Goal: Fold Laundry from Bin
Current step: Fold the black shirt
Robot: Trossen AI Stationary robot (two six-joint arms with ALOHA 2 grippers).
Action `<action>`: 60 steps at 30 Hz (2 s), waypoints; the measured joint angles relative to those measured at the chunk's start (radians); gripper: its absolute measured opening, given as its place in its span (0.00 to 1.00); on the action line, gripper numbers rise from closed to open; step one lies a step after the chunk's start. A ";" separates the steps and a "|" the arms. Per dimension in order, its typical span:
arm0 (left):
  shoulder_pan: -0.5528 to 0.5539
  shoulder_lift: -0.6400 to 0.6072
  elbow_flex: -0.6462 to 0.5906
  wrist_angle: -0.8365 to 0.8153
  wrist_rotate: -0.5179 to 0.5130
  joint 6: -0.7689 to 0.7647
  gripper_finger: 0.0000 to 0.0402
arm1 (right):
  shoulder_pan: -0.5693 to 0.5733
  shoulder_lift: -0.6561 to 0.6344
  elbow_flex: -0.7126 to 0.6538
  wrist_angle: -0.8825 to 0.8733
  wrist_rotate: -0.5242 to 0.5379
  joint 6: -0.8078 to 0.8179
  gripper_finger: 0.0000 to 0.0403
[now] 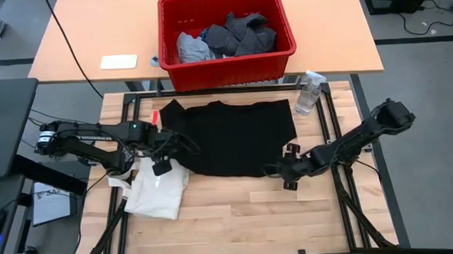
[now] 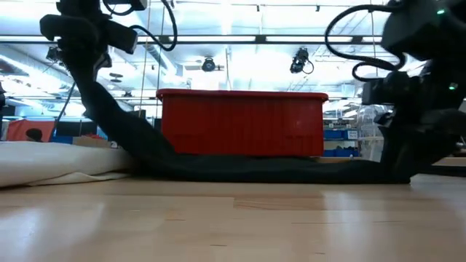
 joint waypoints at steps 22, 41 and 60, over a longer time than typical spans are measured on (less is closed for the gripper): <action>-0.086 -0.028 0.481 -0.284 0.078 0.267 0.00 | -0.090 -0.484 0.836 -1.162 0.040 0.282 0.02; -0.198 -0.018 0.721 -0.283 -0.174 -0.077 0.00 | -0.105 -0.582 1.152 -1.232 0.170 0.355 0.02; 0.097 -0.122 0.721 -0.143 -0.471 0.171 0.00 | -0.242 -0.583 1.181 -1.220 0.407 0.236 0.02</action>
